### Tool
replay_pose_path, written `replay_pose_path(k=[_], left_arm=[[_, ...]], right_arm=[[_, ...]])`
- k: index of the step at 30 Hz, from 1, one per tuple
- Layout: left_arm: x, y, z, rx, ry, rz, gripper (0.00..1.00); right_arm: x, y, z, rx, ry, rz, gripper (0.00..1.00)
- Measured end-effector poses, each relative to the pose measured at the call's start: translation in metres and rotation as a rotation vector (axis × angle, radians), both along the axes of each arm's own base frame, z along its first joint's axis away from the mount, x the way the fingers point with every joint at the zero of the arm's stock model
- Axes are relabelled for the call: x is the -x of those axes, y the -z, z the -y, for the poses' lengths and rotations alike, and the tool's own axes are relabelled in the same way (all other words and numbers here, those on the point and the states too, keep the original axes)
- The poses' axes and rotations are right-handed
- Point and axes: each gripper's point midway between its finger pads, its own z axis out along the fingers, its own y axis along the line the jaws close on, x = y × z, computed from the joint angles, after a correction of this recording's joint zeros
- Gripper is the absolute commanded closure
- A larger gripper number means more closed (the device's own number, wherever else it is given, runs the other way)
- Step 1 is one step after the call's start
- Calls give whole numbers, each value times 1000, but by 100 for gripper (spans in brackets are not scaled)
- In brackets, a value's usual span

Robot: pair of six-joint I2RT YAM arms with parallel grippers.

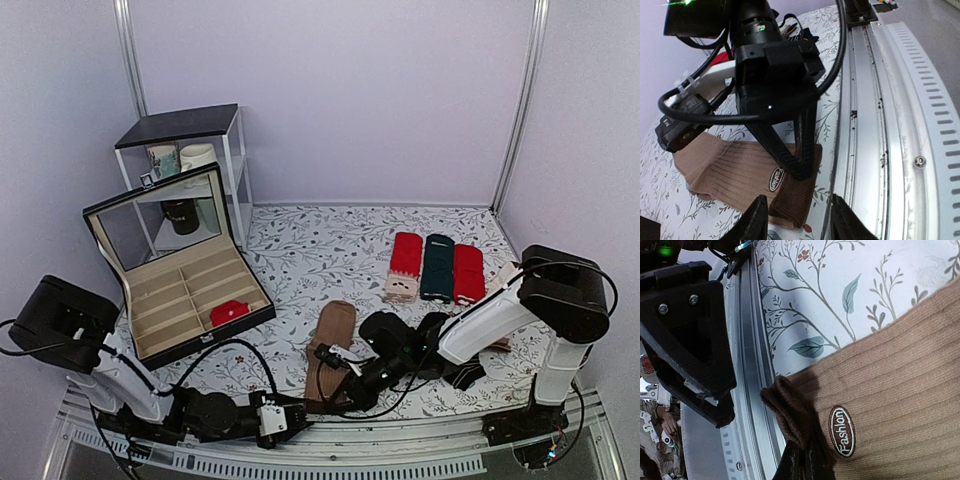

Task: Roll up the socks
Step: Roll a pair of socks at the corner of the board.

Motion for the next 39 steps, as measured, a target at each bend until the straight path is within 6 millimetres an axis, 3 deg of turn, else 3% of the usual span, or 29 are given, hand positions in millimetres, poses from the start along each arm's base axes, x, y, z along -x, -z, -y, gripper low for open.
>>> replay_pose_path(k=[11, 27, 36, 39], left_arm=[[8, 22, 6, -60, 53, 29, 58], [-7, 25, 21, -85, -2, 0, 56], [-13, 32, 16, -97, -37, -79, 62], [-13, 33, 15, -95, -41, -93, 71]], right_arm=[[-1, 0, 0, 23, 9, -40, 100], [-1, 0, 0, 26, 4, -48, 100], [0, 0, 0, 26, 2, -50, 100], [-1, 1, 0, 25, 2, -53, 100]])
